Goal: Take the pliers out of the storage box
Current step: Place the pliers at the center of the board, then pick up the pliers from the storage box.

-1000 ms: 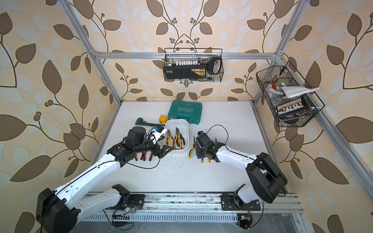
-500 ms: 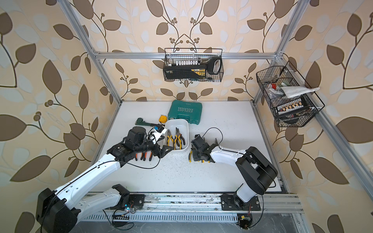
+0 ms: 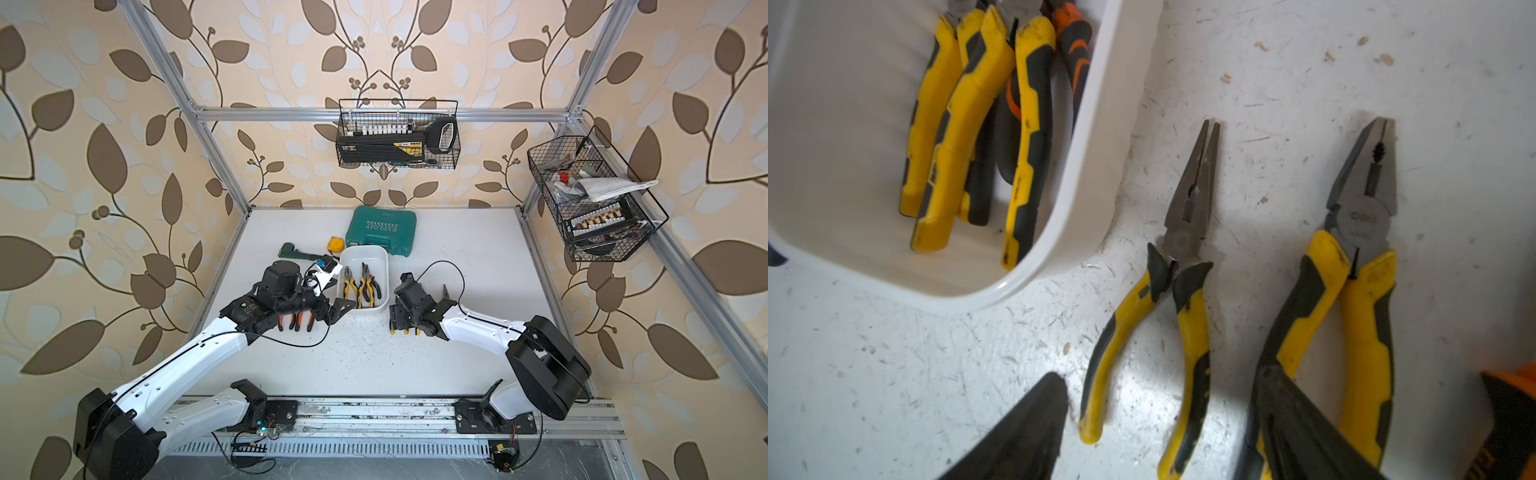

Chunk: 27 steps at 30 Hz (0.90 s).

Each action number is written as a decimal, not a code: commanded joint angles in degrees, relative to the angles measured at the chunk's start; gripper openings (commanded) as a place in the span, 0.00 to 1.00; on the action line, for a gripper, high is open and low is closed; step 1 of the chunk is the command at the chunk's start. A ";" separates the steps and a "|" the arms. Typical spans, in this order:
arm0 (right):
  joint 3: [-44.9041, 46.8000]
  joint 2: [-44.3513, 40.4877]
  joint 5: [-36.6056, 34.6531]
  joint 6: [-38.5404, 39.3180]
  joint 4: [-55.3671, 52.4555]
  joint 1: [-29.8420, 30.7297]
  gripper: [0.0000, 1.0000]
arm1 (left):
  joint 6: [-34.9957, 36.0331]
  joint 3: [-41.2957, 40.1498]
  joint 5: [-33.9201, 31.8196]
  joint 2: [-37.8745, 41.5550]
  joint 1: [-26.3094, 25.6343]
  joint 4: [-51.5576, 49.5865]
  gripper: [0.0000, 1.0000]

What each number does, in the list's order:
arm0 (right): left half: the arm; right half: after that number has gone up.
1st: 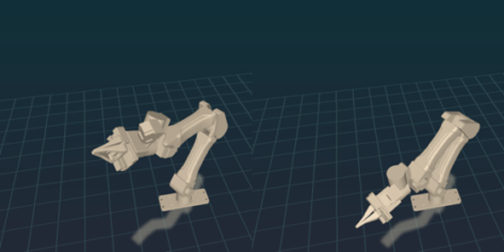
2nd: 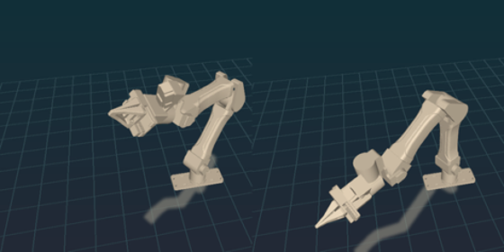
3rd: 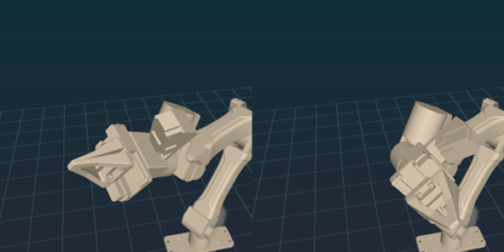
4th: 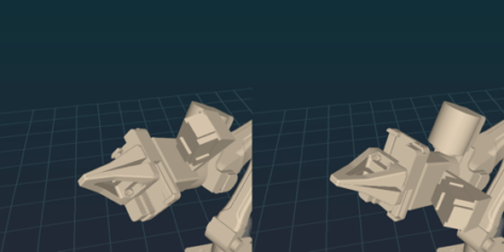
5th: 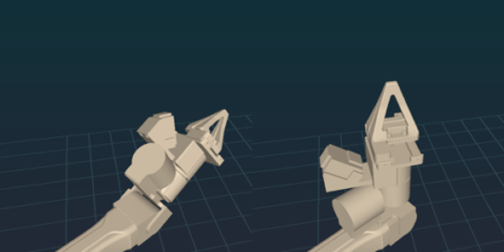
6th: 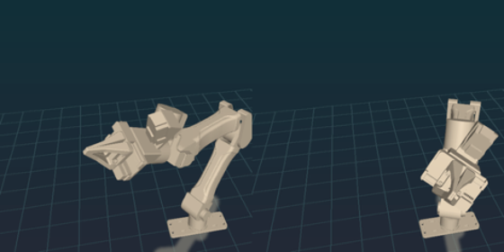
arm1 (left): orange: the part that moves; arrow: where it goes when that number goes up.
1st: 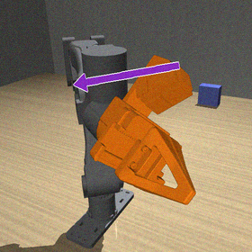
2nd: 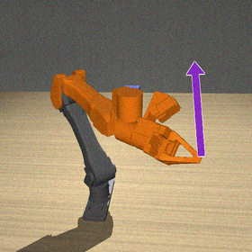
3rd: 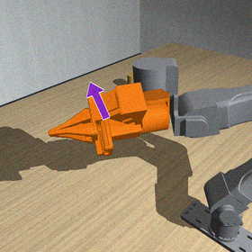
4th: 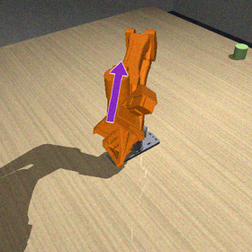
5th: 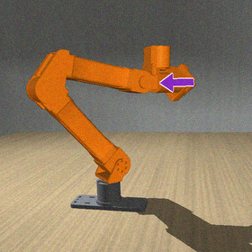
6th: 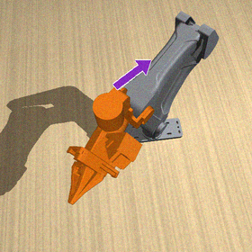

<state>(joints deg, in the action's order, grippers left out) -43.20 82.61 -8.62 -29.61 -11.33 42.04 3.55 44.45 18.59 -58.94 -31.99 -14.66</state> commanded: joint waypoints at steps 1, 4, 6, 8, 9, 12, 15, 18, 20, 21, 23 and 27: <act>-0.14 -3.64 -2.77 0.40 0.22 0.13 0.83 | -3.70 -0.89 -6.62 2.25 -0.45 3.33 0.99; -3.29 -3.88 -4.03 0.17 -1.44 0.11 0.84 | -4.61 -2.47 -8.49 5.32 -0.48 3.41 0.99; -7.13 -1.94 -4.19 -0.06 -3.17 0.13 0.84 | -4.20 -3.22 -8.79 8.26 -0.52 1.34 0.99; -12.03 1.57 -4.09 -1.03 -5.29 0.17 0.84 | -3.03 -3.03 -8.54 10.98 -0.51 -2.74 0.99; -14.93 3.32 -4.05 -1.60 -6.56 0.32 0.83 | -2.10 -2.79 -8.11 12.16 -0.49 -4.99 0.99; -23.75 9.88 -5.10 -2.73 -10.04 1.50 0.82 | 2.08 -1.49 -6.55 14.38 -0.45 -11.39 0.99; -32.64 17.61 -5.03 -3.31 -14.11 2.51 0.81 | 5.81 -1.30 -4.82 15.25 -0.45 -14.21 0.99; -41.49 25.88 -4.78 -3.41 -18.79 2.86 0.77 | 7.30 -2.35 -3.30 15.39 -0.49 -13.64 0.99; -47.10 30.93 -4.84 -3.54 -22.07 2.87 0.75 | 8.27 -2.70 -2.82 15.02 -0.49 -13.30 0.99; -49.74 33.35 -4.68 -3.55 -23.50 2.86 0.74 | 8.83 -2.86 -2.70 14.78 -0.45 -13.18 0.99; -53.77 37.18 -4.58 -3.42 -24.75 2.75 0.74 | 9.65 -3.31 -2.81 14.64 -0.51 -12.74 0.99; -60.11 43.26 -4.47 -3.29 -26.59 2.05 0.72 | 9.81 -4.54 -2.72 15.53 -0.45 -12.14 0.99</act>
<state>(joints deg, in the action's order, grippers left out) -99.50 123.52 -12.67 -32.45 -33.32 44.64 11.35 40.64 14.15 -44.18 -31.99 -27.38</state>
